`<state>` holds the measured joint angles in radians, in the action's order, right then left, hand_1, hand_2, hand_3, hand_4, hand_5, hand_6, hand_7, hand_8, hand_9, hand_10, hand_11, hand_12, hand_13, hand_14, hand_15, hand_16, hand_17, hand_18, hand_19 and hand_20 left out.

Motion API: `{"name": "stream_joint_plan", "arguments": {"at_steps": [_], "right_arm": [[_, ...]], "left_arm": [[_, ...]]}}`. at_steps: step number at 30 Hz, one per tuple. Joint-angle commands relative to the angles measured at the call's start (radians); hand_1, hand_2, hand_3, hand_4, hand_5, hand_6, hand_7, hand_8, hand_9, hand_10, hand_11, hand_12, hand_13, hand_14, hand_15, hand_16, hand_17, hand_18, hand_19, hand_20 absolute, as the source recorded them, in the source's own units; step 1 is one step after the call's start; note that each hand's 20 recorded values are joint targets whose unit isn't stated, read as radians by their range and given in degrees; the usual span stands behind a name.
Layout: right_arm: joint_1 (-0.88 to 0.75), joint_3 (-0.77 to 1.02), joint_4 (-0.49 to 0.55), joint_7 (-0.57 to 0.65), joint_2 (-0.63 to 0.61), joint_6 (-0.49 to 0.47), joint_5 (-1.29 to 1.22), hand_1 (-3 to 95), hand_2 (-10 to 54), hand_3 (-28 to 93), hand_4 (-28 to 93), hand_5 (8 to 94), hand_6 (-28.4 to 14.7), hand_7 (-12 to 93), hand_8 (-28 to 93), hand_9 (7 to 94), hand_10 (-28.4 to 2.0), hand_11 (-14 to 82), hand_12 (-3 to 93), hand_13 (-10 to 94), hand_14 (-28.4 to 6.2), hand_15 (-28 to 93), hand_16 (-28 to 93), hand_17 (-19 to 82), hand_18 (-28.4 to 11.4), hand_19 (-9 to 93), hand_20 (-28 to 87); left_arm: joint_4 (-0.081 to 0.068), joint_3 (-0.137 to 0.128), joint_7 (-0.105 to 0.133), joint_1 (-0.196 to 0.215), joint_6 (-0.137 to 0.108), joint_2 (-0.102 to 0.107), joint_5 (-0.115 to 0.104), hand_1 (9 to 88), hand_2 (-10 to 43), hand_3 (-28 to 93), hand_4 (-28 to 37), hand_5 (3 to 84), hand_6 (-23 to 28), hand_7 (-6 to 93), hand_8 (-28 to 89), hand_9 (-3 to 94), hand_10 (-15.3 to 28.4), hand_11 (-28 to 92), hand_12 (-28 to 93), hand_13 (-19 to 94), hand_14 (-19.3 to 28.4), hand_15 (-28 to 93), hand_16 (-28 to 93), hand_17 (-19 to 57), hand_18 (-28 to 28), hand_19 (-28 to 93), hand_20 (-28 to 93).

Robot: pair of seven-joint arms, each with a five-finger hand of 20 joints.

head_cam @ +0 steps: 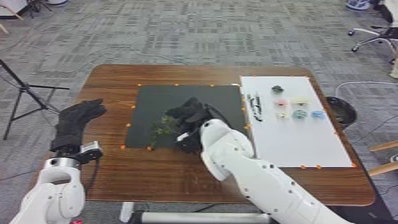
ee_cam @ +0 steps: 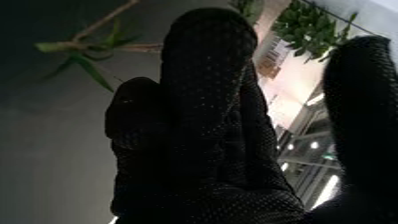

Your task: Arrange flowers

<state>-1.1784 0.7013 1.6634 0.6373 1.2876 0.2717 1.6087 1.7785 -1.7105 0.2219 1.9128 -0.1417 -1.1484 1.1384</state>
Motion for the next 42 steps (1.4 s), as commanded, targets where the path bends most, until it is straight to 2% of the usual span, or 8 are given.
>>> {"name": "stream_joint_plan", "arguments": {"at_steps": [1,7,9,11,16,22,28,42], "right_arm": [[0.001,0.027,0.022,-0.008,0.006,0.011,-0.042,29.0,-9.3,54,-5,68.0,-8.2,11,-4,80.6,-18.0,12.7,15.4,94,-6.0,36,30,69,-7.2,76,40],[-0.015,0.038,0.022,-0.010,0.005,-0.023,-0.044,22.8,-1.6,51,-6,64.0,-8.9,7,-4,77.1,-19.5,10.4,14.1,93,-7.7,34,31,68,-8.6,76,40],[-0.018,0.051,0.024,-0.003,0.004,-0.067,-0.038,21.3,-0.5,51,-6,63.4,-7.6,7,-4,73.7,-19.8,9.2,13.4,92,-8.5,33,32,67,-9.7,77,40],[-0.024,0.074,0.026,0.009,0.006,-0.128,-0.054,20.7,0.5,50,-6,64.8,-5.7,7,-4,69.3,-20.5,8.3,12.6,91,-9.0,33,32,65,-10.9,78,40],[-0.033,0.087,0.026,0.026,0.000,-0.166,-0.071,20.3,2.3,47,-6,67.8,-5.0,7,-5,61.6,-20.4,7.3,11.5,87,-10.8,33,31,61,-13.0,79,38],[-0.045,0.103,0.052,-0.028,-0.016,-0.105,-0.095,19.8,3.1,46,-6,60.8,-6.5,5,-5,58.9,-20.7,7.1,11.3,86,-11.7,33,30,60,-13.9,79,37],[-0.059,0.145,0.112,-0.093,-0.057,-0.003,-0.123,19.3,3.6,47,-5,59.0,-6.5,5,-4,60.1,-20.5,7.6,12.0,86,-11.2,33,30,60,-13.7,79,36],[-0.175,0.193,0.196,-0.064,-0.177,-0.040,-0.123,19.0,4.7,47,-6,58.5,-7.0,5,-4,63.8,-20.6,8.2,13.1,87,-10.5,35,30,61,-13.4,82,34]], "left_arm": [[0.006,-0.002,-0.006,0.012,0.011,-0.007,0.005,26.3,8.7,67,-25.6,57.3,3.3,15.2,-7,54.5,15.1,22,14,45,18.8,25,2,11.8,12.3,13,23],[0.007,-0.005,-0.008,0.011,0.011,-0.009,0.004,26.3,8.7,67,-25.6,57.3,3.3,15.2,-7,54.5,15.1,22,14,45,18.8,25,2,11.8,12.3,13,23],[0.007,-0.005,-0.008,0.012,0.009,-0.010,0.004,26.4,8.7,67,-25.7,57.3,3.2,15.2,-7,54.5,15.1,22,14,45,18.8,25,2,11.8,12.3,13,23],[0.009,-0.007,-0.008,0.015,0.009,-0.009,0.004,26.4,8.7,67,-25.7,57.3,3.2,15.2,-7,54.5,15.1,22,14,45,18.7,25,2,11.8,12.3,13,23],[0.011,-0.010,-0.009,0.018,0.011,-0.012,0.004,26.4,8.7,67,-25.6,57.3,3.2,15.2,-7,54.5,15.1,22,14,45,18.7,25,2,11.8,12.3,13,23],[0.015,-0.015,-0.006,0.025,0.014,-0.014,0.004,26.3,8.6,67,-25.5,57.4,3.3,15.2,-7,54.5,15.0,22,14,45,18.7,26,2,11.7,12.3,13,23],[0.016,-0.020,-0.008,0.029,0.010,-0.013,0.001,26.3,8.6,67,-25.5,57.4,3.3,15.2,-7,54.6,15.1,22,14,45,18.8,25,2,11.7,12.3,13,23],[0.023,-0.029,-0.011,0.040,0.014,-0.016,0.003,26.3,8.5,67,-25.5,57.4,3.3,15.3,-7,54.6,15.1,22,14,45,18.8,25,2,11.7,12.3,13,23]]}}
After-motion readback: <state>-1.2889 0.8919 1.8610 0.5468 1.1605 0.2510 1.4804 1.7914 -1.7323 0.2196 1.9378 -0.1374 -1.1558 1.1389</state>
